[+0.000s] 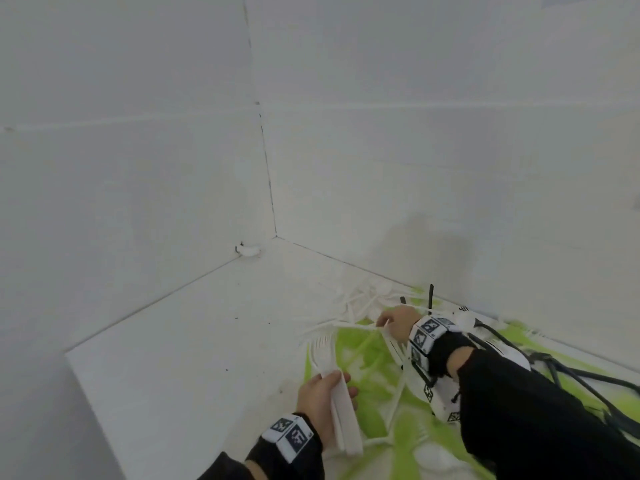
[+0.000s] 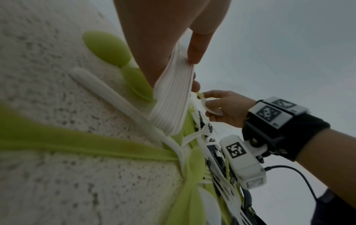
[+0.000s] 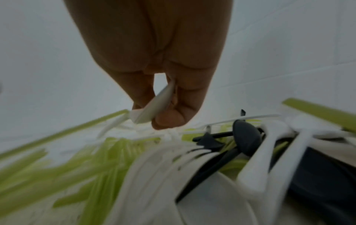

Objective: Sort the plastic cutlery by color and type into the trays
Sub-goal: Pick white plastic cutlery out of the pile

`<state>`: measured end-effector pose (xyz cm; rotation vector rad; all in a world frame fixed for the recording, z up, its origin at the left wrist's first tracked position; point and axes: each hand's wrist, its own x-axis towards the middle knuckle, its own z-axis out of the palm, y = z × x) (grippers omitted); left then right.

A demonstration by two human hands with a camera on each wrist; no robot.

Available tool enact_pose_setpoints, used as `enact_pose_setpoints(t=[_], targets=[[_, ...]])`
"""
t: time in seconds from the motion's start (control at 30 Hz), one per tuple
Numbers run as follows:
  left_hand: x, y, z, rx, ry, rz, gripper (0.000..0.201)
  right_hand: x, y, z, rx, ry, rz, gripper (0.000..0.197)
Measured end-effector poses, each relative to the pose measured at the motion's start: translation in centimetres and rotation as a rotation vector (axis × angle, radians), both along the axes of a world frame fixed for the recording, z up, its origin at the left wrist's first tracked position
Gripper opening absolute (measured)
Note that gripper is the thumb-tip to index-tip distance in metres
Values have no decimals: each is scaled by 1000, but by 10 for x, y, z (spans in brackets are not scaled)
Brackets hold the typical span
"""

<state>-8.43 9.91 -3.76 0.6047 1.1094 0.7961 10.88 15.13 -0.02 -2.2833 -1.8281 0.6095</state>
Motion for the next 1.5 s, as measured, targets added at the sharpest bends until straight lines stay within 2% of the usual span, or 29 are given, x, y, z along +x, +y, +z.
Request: enact_pose_setpoints(t=[0.13,0.23,0.3,0.37,0.5,0.57,0.67,0.73,0.83,0.87,0.93,1.07,1.13,1.17,1.23,1.33,1.4,1.5], targets=[[-1,-3,-1,-7,-9,20,13,24,-8,9,257,242,-257,35],[-2,-5,0,-9,-18,31,12,33,-2,12,473,460,-350,20],[-3,-5,1,-2,-13,33,12,27,4,20,502,697,-374,13],[-5,-4,2,13,-2,30,14,18,14,27,464,885,-378,21],[-8,2,3,40,10,35,18,17,31,28,375,811,-362,20],[-10,6,2,42,12,43,17,20,30,24,349,758,-374,15],[-11,11,2,47,1,70,13,22,16,18,346,670,-335,18],[-9,13,3,59,3,82,11,18,2,16,323,725,-258,15],[-4,16,6,81,1,91,10,4,-16,19,212,837,-160,44],[-1,17,7,89,1,93,10,0,-20,21,178,844,-145,45],[4,18,11,105,5,97,11,-5,-27,22,144,850,-114,37],[8,14,23,98,14,36,14,-8,-35,34,120,925,-153,34],[8,11,27,96,33,-5,15,-3,-38,44,185,902,-222,19],[7,10,28,99,45,-17,16,1,-38,46,235,928,-272,19],[5,8,29,105,60,-33,16,9,-40,49,286,1021,-356,34],[8,2,28,75,25,-94,15,1,-50,51,153,1102,-307,33],[13,-3,27,34,-43,-146,16,-14,-54,49,57,1111,-240,19],[23,-13,25,-22,-118,-235,18,-28,-57,36,60,1232,-238,31]])
